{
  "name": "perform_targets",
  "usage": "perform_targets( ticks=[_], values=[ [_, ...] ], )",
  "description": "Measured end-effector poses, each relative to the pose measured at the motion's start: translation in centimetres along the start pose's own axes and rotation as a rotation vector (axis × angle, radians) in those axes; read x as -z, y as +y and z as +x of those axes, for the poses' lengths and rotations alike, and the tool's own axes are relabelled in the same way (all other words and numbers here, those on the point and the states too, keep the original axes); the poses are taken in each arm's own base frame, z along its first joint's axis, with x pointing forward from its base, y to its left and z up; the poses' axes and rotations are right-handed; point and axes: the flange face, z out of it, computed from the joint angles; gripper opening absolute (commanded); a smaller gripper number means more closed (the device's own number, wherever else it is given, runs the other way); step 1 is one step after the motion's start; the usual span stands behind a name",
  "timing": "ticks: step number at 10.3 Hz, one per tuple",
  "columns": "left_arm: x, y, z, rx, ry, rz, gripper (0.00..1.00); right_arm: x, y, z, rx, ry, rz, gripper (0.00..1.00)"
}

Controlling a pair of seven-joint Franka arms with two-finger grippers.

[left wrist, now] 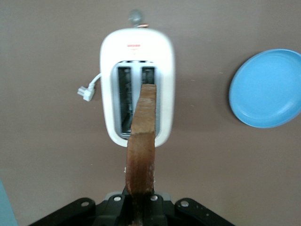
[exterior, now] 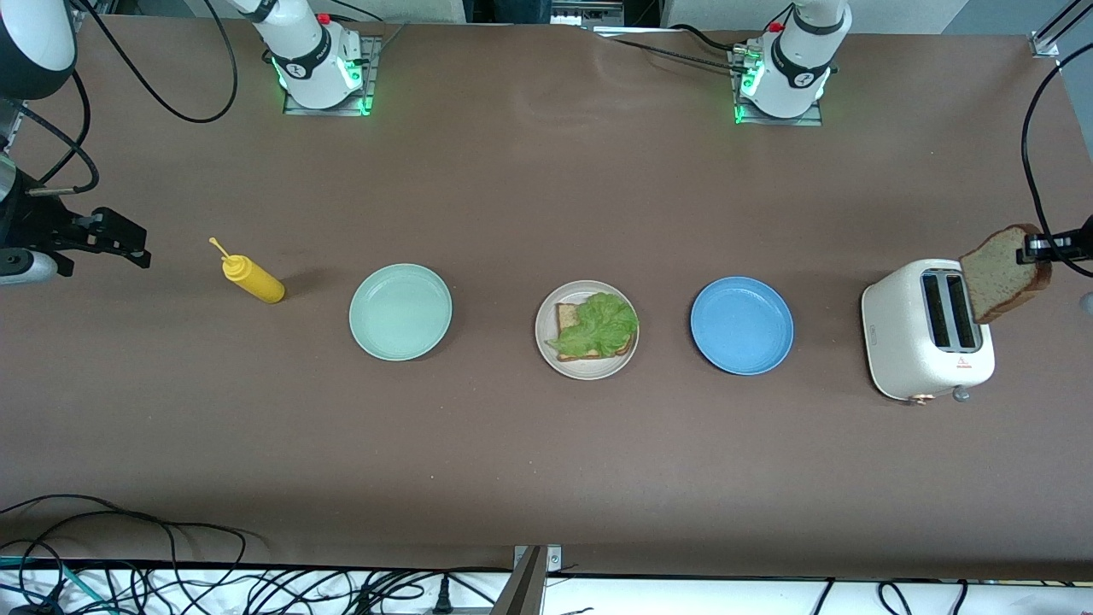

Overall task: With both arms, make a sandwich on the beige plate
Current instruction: 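Lift the toast with the left gripper and carry it to the beige plate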

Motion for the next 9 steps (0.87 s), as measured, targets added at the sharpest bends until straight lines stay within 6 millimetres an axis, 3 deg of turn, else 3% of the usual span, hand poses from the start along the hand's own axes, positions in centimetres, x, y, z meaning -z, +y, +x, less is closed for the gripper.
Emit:
perform_targets(
  ticks=[2, 4, 6, 9],
  values=[
    [2.4, 5.6, 0.0, -0.101, 0.012, -0.002, 0.0, 0.0, -0.1, 0.0, 0.0, 0.0, 0.0, 1.0],
    [2.8, 11.6, -0.1, -0.208, 0.0, -0.052, 0.0, 0.0, -0.1, 0.0, 0.001, 0.0, 0.0, 1.0],
    [1.8, 16.1, 0.4, -0.267, -0.025, -0.159, 0.0, 0.0, -0.2, 0.0, 0.003, -0.001, 0.001, 1.0],
    [-2.3, 22.5, 3.0, -0.237, -0.117, -0.349, 0.0, -0.1, -1.1, 0.2, 0.017, -0.001, 0.003, 1.0]
  ],
)
